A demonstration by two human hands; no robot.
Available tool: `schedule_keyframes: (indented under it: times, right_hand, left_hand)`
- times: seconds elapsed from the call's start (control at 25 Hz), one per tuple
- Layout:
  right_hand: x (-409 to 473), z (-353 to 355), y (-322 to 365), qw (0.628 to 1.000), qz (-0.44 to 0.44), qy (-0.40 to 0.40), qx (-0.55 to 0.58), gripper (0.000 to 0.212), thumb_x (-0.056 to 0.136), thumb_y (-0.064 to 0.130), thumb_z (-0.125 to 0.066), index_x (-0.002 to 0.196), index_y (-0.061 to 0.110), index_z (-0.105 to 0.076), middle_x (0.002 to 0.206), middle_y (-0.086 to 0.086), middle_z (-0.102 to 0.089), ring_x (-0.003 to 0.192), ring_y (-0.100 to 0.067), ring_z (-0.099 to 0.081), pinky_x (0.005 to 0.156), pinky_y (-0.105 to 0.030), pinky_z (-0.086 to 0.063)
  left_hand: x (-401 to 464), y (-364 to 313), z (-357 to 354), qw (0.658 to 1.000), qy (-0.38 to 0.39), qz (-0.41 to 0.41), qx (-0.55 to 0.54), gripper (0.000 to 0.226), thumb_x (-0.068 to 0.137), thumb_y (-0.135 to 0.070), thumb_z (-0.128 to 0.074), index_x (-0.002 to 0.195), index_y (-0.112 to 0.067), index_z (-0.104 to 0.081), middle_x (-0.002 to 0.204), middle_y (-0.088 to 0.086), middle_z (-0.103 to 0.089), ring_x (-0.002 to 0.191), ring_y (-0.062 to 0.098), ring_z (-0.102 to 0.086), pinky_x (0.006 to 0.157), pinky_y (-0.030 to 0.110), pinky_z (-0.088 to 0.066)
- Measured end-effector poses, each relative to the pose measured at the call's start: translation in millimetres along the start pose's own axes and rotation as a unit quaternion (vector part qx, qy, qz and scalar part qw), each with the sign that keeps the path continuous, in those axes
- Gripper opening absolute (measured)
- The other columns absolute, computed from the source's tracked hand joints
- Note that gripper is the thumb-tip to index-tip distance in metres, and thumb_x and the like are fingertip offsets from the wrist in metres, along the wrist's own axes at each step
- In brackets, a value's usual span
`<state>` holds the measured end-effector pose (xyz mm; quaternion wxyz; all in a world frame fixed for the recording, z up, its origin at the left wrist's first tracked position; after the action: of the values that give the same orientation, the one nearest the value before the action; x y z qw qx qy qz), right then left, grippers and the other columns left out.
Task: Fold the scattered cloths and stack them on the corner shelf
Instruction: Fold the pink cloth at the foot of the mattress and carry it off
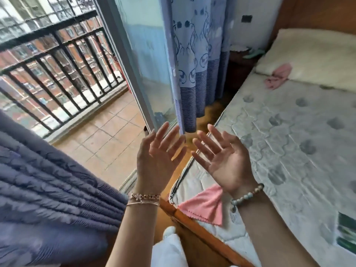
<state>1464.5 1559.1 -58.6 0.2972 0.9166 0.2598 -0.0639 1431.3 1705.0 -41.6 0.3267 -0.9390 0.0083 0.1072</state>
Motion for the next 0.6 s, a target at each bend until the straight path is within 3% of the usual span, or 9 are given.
schedule_keyframes:
  times: [0.28,0.6]
  right_hand:
    - [59,14,1,0.978,0.126,-0.153,0.068,0.031,0.085,0.033,-0.053,0.108,0.023,-0.070,0.116,-0.006,-0.070,0.113,-0.026,-0.062,0.104,-0.047,-0.043]
    - [55,102,-23,0.949,0.167,-0.245,0.108,0.036,0.080,0.030,-0.058,0.113,0.021,-0.069,0.120,-0.008,-0.069,0.112,-0.027,-0.063,0.104,-0.046,-0.043]
  left_hand:
    - [124,-4,4,0.978,0.083,0.180,0.066,0.043,0.082,-0.042,-0.052,0.121,-0.025,-0.065,0.130,0.002,-0.064,0.108,0.022,-0.062,0.098,0.041,-0.045]
    - [151,86,40,0.938,0.092,0.313,0.122,0.037,0.089,-0.035,-0.050,0.120,-0.022,-0.064,0.125,0.002,-0.066,0.112,0.024,-0.063,0.104,0.042,-0.043]
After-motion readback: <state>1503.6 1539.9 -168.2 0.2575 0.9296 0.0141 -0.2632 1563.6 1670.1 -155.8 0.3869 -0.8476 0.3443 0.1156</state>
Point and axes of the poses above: each hand's wrist, its own x-axis towards the middle knuckle, its own z-axis out of the back of the hand, y = z × x, the point moved 5 cm from there along x, towards the middle knuckle
